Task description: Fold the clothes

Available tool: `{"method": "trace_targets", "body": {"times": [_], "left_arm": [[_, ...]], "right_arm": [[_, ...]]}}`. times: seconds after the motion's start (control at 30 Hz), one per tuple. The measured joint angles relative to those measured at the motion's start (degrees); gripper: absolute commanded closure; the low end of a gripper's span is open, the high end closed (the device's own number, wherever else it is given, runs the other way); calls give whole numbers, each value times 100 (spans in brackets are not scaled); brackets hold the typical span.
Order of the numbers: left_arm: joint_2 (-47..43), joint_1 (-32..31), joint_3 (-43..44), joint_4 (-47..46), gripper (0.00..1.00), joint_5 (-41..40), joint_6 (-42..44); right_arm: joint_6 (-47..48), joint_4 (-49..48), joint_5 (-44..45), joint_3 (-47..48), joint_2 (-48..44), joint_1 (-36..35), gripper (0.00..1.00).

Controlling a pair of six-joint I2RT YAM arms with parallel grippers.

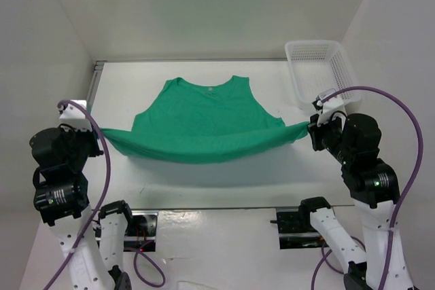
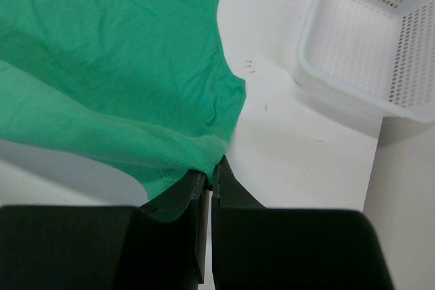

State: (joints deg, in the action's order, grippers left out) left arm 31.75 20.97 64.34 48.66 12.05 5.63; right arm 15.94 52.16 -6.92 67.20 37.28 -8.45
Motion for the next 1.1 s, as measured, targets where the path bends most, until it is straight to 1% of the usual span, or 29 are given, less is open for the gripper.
{"method": "trace_targets", "body": {"times": [0.13,0.27,0.4,0.57,0.77,0.97,1.1], "left_arm": [[555,0,507,20,100,17,26],[966,0,789,-33,100,-2,208],[1443,72,962,173,100,-39,505],[2107,225,1132,232,100,111,627],[2597,455,1178,271,100,273,623],[3117,490,1906,317,100,409,610],[3377,490,2498,326,100,527,590]], "right_arm": [[96,-48,-94,28,256,4,100],[533,70,-385,61,623,94,100],[1034,426,-739,216,1429,330,100],[1314,966,-1106,452,2406,385,100],[1279,1091,-1054,1141,2874,385,100],[1051,1021,-715,2000,3191,422,100],[916,925,-575,2553,3405,627,100]]}}
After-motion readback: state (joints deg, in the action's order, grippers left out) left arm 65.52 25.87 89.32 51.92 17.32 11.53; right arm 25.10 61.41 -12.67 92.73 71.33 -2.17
